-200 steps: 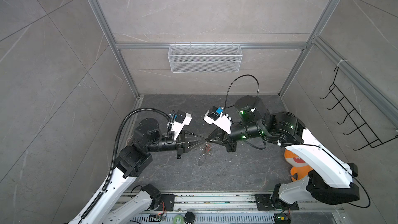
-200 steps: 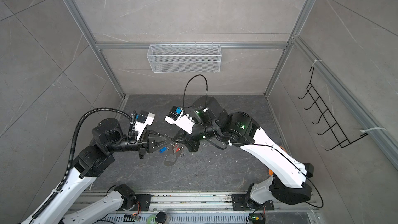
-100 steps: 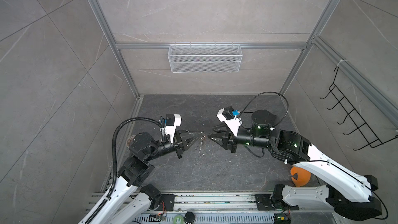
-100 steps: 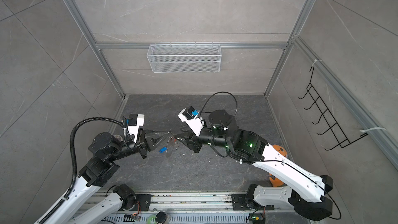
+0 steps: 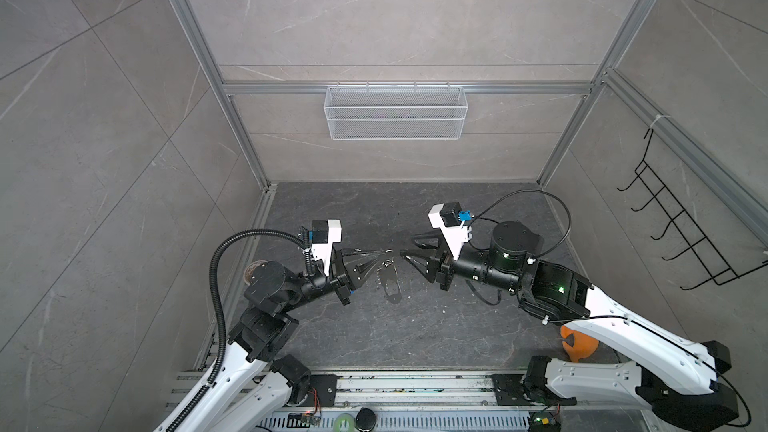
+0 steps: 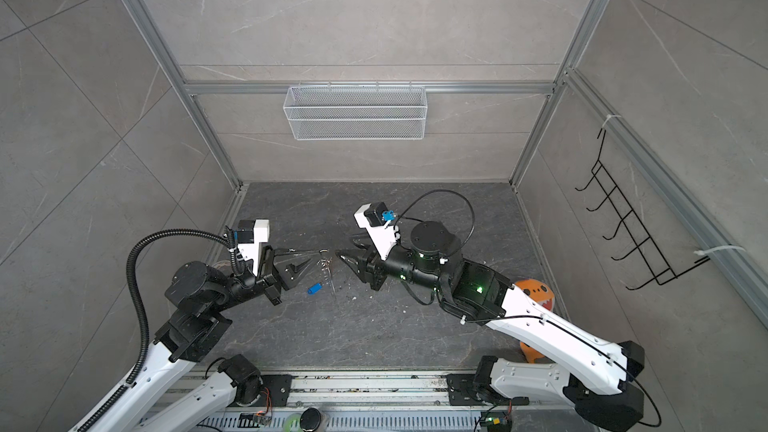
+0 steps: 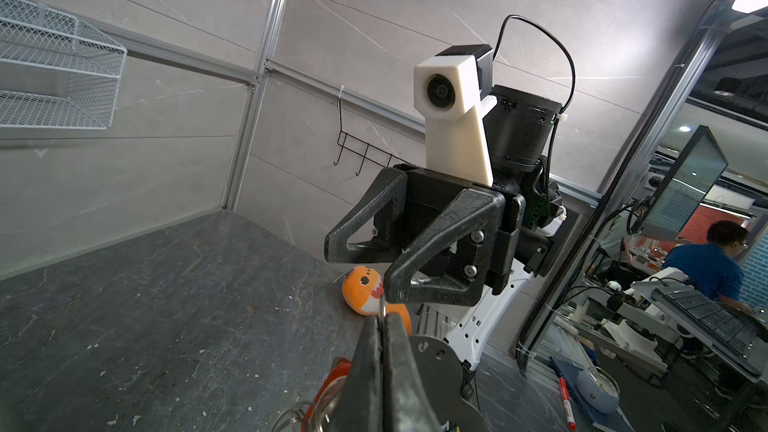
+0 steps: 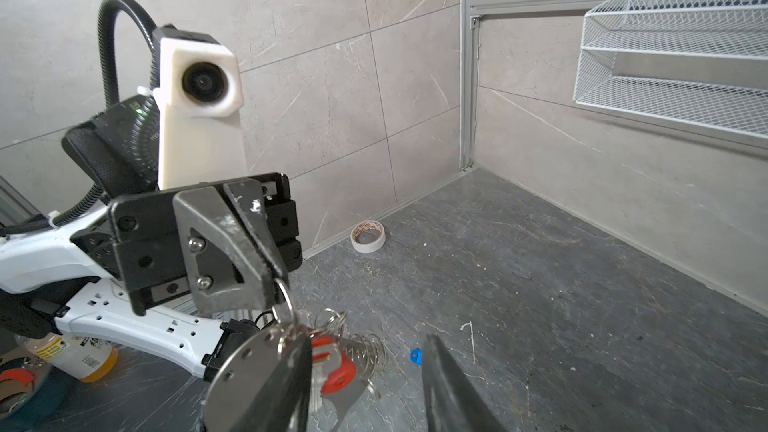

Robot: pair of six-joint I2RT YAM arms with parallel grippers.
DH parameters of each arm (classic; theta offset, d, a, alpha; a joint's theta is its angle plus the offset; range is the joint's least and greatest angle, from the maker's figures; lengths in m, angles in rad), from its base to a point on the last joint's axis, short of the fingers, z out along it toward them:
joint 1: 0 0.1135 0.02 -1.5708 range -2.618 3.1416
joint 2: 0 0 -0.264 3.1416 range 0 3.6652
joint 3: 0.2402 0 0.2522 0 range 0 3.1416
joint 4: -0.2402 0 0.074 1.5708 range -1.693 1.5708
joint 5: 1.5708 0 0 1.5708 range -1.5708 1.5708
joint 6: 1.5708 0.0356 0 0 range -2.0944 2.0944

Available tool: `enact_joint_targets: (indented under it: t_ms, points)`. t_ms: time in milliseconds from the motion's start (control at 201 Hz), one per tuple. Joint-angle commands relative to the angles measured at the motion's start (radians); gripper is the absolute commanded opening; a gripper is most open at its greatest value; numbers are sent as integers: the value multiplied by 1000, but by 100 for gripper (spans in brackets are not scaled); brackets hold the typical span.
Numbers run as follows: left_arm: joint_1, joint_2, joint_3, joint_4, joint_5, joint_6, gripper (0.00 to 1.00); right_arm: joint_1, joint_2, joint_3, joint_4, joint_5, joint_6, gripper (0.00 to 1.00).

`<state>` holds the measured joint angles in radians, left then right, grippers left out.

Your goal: Remove the keys from the keyring

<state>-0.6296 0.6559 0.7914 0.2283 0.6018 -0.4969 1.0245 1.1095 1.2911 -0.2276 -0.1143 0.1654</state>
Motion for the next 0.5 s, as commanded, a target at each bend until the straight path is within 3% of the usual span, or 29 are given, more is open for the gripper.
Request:
enact_joint_targets:
  t_ms: [0,90,493]
  points:
    - [-3,-17,5,90,-4,-8,0,2,-7,2,50,-81,23,46]
    - [-4,-21,1,102,1,-8,0,0,8,24,48,-186,30,44]
    - [-3,-25,-26,185,52,-35,0,-62,39,23,115,-369,126,33]
